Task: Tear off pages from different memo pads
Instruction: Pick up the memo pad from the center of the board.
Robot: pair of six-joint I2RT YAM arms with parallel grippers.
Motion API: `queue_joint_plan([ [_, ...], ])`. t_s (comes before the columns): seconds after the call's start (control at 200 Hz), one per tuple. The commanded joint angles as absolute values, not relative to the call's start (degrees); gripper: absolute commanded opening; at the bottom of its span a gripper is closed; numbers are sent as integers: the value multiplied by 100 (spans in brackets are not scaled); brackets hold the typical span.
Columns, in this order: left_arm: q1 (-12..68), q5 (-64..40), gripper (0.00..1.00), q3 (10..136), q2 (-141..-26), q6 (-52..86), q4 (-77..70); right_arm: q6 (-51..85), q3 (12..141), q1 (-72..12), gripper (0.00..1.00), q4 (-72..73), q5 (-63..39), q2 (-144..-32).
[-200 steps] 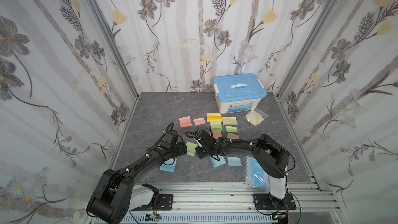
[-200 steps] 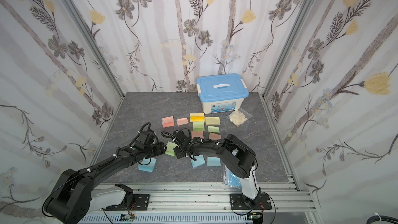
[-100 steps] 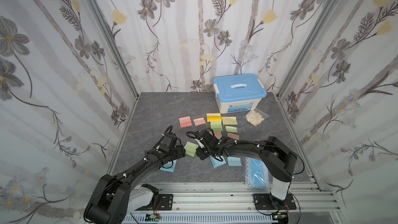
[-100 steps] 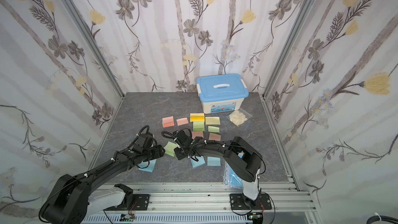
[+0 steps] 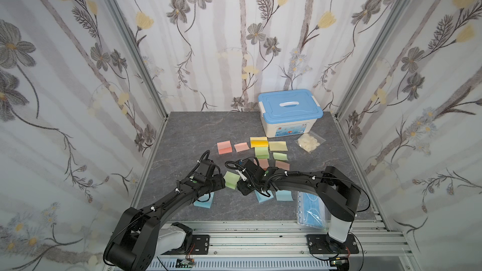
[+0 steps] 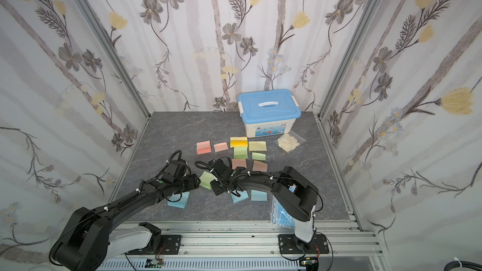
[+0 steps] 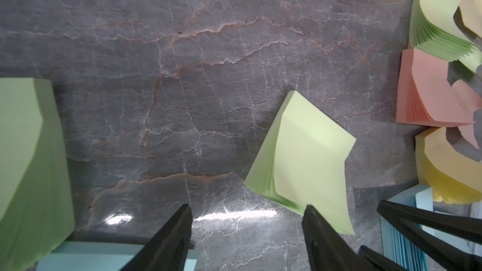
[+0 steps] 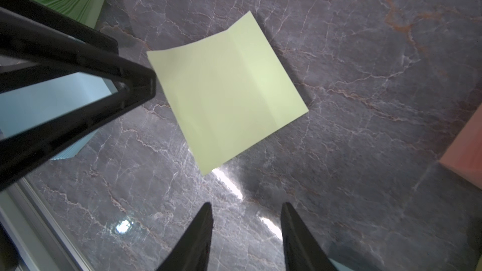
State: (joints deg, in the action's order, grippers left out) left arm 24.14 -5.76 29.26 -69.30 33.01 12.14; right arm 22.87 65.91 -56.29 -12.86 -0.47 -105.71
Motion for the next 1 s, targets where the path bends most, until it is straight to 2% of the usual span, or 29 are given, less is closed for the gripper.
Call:
queue_joint_plan([
  [0.0, 2408, -470, 71, 2975, -6986, 3294, 1146, 2291, 6592, -5660, 46, -1292, -26, -10470],
  [0.55, 2404, -400, 74, 3132, -7193, 3322, 1053, 2211, 6992, -5721, 55, -1281, 63, -10795],
  [0.994, 2408, -396, 75, 3138, -7289, 3338, 1010, 1826, 7730, -5608, 54, -1477, 266, -11504],
])
